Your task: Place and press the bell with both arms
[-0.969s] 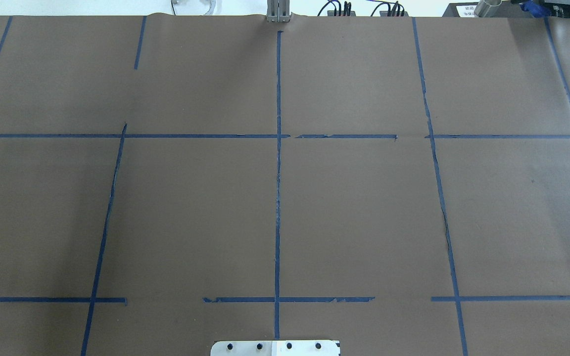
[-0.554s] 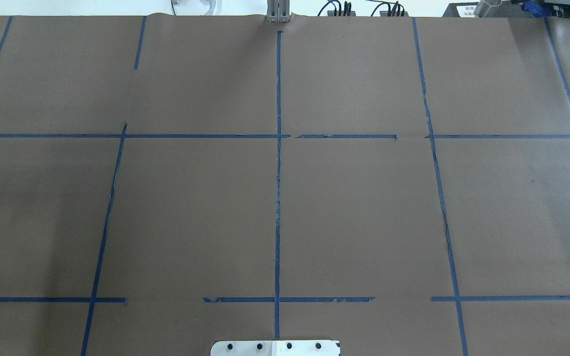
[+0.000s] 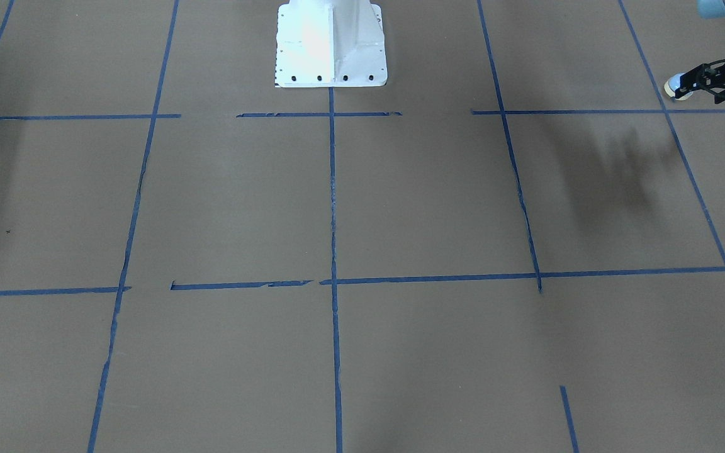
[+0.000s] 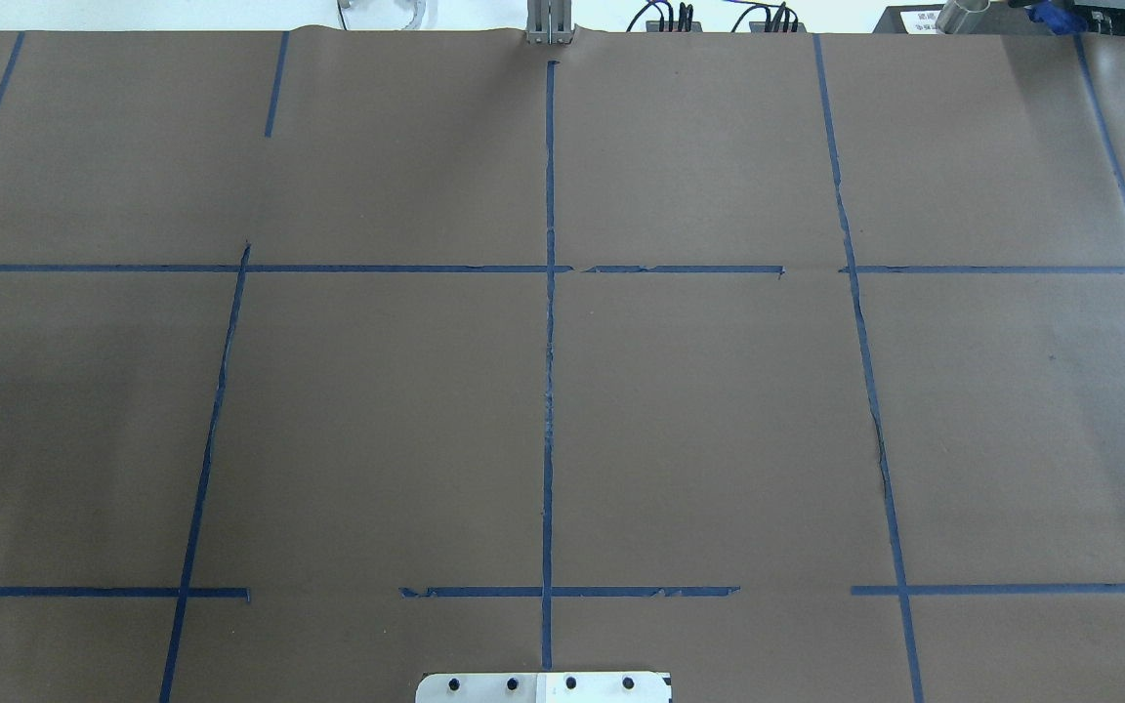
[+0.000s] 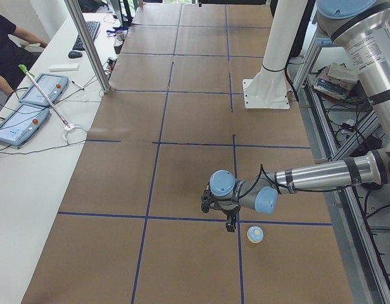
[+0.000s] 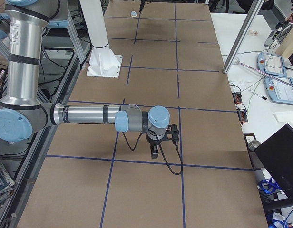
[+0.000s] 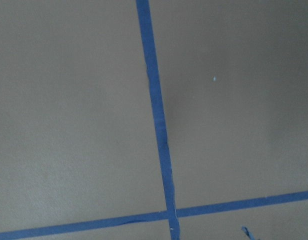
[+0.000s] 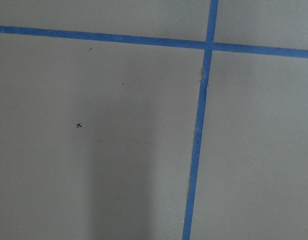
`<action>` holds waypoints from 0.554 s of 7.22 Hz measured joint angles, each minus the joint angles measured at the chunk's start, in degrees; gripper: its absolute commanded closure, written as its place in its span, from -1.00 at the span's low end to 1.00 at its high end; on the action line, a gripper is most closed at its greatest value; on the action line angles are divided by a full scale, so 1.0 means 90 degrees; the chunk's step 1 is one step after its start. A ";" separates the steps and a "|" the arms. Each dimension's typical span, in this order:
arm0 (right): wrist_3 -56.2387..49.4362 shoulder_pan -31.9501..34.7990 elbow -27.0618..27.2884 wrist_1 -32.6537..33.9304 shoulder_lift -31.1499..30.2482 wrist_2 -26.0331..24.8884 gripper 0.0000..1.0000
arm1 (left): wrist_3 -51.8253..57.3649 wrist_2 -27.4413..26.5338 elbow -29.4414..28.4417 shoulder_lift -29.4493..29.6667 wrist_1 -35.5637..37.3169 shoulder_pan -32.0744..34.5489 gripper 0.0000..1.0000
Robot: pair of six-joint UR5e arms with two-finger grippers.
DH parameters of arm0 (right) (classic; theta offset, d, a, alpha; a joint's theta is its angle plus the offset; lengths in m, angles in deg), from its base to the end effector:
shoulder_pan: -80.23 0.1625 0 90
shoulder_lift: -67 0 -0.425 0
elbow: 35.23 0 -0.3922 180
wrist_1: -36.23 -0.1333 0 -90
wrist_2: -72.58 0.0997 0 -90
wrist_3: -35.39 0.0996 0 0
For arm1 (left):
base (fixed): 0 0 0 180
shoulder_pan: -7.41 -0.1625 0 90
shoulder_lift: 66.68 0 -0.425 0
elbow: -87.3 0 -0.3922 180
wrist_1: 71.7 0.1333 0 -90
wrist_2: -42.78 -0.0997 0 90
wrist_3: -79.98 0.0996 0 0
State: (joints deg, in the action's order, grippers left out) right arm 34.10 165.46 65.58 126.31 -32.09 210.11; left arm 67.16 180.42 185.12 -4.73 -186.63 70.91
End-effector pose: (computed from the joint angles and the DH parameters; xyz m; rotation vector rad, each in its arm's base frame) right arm 0.0242 -0.4300 0.6348 0.0018 -0.8304 -0.1115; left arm 0.0684 -0.2710 0.7319 -0.2074 0.8109 0.2588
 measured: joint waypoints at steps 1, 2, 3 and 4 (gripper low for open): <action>-0.0002 -0.0003 0.0001 0.0000 -0.0002 0.0001 -1.00 | -0.0002 0.0030 -0.0131 -0.0018 -0.0005 -0.0277 -1.00; -0.0003 -0.0006 0.0005 -0.0002 -0.0004 0.0000 -1.00 | 0.0006 0.0037 -0.0256 -0.0035 -0.0010 -0.0465 -1.00; -0.0003 -0.0007 0.0011 -0.0006 -0.0005 -0.0004 -1.00 | 0.0008 0.0029 -0.0343 -0.0064 -0.0012 -0.0554 -1.00; -0.0003 -0.0007 0.0018 -0.0008 -0.0008 -0.0006 -1.00 | 0.0008 0.0010 -0.0432 -0.0083 -0.0043 -0.0598 -1.00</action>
State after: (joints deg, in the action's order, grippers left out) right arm 34.07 165.40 65.74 126.24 -32.16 210.05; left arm 67.24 180.51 181.24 -5.48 -187.02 65.53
